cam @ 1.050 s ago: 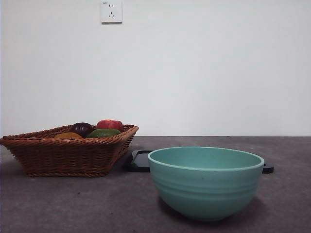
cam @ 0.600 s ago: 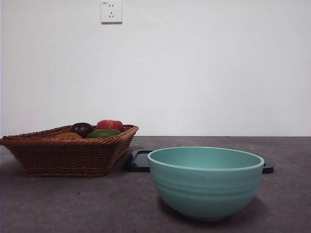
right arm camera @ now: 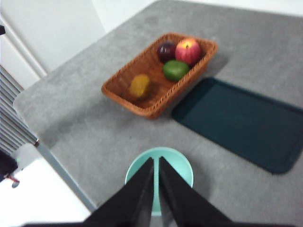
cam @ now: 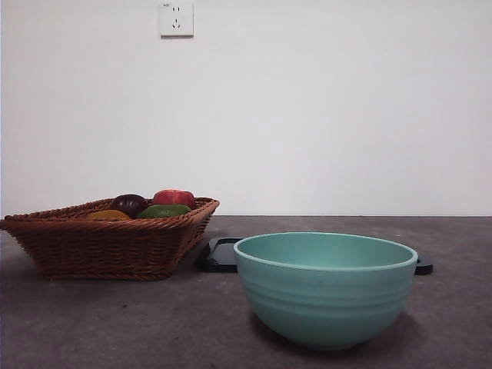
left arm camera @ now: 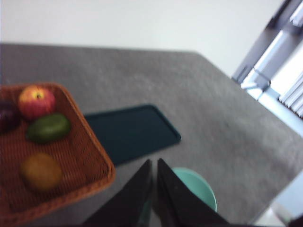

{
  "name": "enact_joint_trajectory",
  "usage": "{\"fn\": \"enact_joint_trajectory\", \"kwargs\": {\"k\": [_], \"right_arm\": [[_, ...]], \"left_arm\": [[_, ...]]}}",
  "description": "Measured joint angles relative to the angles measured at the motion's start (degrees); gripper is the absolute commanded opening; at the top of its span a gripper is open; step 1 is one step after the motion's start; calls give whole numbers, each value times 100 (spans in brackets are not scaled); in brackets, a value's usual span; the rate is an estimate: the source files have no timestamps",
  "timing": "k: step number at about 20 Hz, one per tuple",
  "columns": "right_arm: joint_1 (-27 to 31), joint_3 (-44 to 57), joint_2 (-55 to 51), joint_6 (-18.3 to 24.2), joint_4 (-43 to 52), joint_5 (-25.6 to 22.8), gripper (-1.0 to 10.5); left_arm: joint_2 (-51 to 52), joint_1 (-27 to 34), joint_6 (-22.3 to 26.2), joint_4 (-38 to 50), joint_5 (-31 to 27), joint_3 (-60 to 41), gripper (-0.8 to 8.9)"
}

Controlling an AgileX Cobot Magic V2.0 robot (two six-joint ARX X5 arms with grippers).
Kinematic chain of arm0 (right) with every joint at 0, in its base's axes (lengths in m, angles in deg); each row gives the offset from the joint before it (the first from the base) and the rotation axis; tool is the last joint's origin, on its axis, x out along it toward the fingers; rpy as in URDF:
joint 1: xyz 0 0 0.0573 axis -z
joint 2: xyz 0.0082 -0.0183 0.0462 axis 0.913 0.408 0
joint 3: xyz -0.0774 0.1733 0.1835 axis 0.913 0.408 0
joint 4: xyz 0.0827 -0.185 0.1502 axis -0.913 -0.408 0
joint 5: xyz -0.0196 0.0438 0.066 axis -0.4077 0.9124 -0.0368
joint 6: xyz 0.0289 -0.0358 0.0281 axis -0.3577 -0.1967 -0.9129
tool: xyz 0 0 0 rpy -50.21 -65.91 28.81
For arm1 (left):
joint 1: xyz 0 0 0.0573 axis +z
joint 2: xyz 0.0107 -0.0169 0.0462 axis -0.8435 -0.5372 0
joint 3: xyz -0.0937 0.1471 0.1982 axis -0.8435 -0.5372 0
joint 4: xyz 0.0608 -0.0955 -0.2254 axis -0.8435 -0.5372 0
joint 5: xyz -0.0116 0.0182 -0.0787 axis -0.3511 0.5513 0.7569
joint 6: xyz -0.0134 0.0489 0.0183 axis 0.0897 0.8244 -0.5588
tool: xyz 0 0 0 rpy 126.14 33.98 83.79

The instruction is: Pick up the wifruite, put it on the bowl, pick up the plate, put it on desk

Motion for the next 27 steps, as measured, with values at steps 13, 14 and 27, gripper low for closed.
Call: {"fn": "enact_joint_trajectory", "kwargs": {"k": [13, 14, 27], "right_arm": [[0, 0, -173, 9, -205, -435, 71], [0, 0, -173, 9, -205, -433, 144], [0, 0, -173, -13, -208, -717, 608]], "left_arm": [[0, -85, 278, -640, 9, 0, 184], [0, -85, 278, -640, 9, 0, 279], [0, -85, 369, -632, 11, 0, 608]]}}
